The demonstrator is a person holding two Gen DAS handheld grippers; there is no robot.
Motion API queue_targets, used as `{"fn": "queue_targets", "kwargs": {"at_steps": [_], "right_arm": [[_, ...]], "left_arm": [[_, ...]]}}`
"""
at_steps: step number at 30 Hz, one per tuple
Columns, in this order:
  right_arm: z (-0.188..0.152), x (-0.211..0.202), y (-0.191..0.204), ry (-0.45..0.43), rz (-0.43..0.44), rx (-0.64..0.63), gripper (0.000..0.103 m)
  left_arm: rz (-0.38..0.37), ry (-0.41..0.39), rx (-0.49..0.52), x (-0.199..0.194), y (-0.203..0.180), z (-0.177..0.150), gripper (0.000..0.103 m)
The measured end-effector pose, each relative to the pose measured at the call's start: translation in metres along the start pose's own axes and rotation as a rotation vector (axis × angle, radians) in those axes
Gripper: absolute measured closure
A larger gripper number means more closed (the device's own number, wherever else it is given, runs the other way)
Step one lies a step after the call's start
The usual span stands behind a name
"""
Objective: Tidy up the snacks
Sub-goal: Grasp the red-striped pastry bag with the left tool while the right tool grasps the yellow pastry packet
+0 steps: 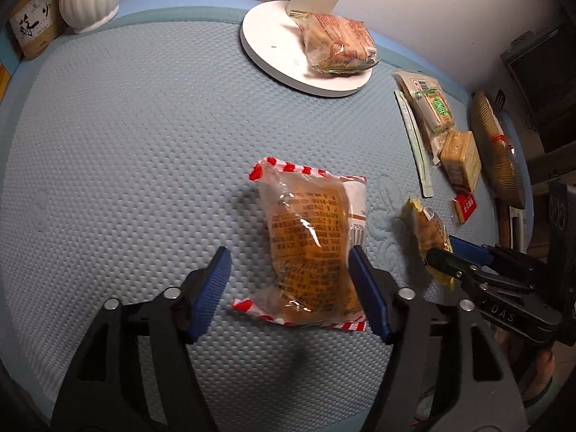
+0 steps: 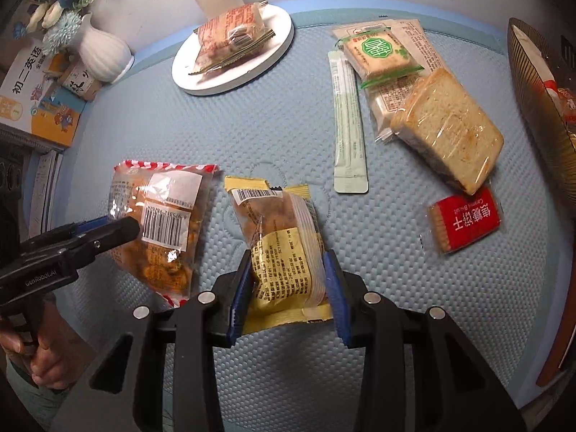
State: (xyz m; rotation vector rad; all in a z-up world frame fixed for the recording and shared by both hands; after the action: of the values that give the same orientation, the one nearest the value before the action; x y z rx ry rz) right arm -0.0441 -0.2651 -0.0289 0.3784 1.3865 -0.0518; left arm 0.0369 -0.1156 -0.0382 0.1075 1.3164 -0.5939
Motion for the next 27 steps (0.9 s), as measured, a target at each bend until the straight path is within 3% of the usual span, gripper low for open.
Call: {"fn": "queue_targets", "kwargs": {"at_steps": [1,3,4,5,7,11,15,21,23,27], "right_arm": [[-0.002,0.001,0.001,-0.001,-0.012,-0.008,0.063],[-0.009,0.003,0.002,0.013,-0.006,-0.004,0.062],[-0.012,0.004,0.005,0.024,0.012,-0.003,0.057],[-0.015,0.004,0.007,0.028,0.013,-0.006,0.043],[-0.015,-0.001,0.005,0.003,-0.014,-0.018,0.030],[-0.009,-0.006,0.001,-0.020,-0.017,-0.017,0.026],[-0.006,0.004,0.003,0.017,0.020,-0.016,0.025],[-0.002,0.026,0.007,0.046,0.009,-0.023,0.027],[-0.006,0.029,0.006,0.061,0.012,-0.031,0.029],[-0.014,0.034,0.011,0.067,0.000,-0.064,0.035]], "left_arm": [[0.030,-0.011,0.017,-0.002,0.001,0.001,0.018],[0.027,-0.003,0.033,-0.004,-0.003,0.000,0.015],[0.012,0.006,0.031,-0.002,-0.007,0.000,0.014],[0.002,0.009,0.025,0.000,-0.011,0.001,0.010],[-0.009,0.027,0.021,0.008,-0.019,0.002,0.009],[0.029,0.087,0.039,0.035,-0.029,0.003,0.013],[0.068,0.135,0.036,0.052,-0.026,-0.001,0.024],[0.069,0.096,0.016,0.048,-0.020,0.000,0.038],[0.049,0.078,-0.001,0.044,-0.018,-0.001,0.045],[-0.012,0.046,-0.067,0.035,-0.013,-0.004,0.048]]}}
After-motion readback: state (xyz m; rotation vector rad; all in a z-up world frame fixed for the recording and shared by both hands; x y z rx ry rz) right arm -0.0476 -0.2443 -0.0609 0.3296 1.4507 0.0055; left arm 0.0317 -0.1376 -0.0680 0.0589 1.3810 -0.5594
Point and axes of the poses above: each gripper's, at about its wrist camera, not at the fingertips, and x roughly the way its jaws point, y to its left, z to its top, the point moved 10 cm from there along x, roughly the way its jaws point, and after that the axes turned 8 degrees about x, right-handed, at the moved point
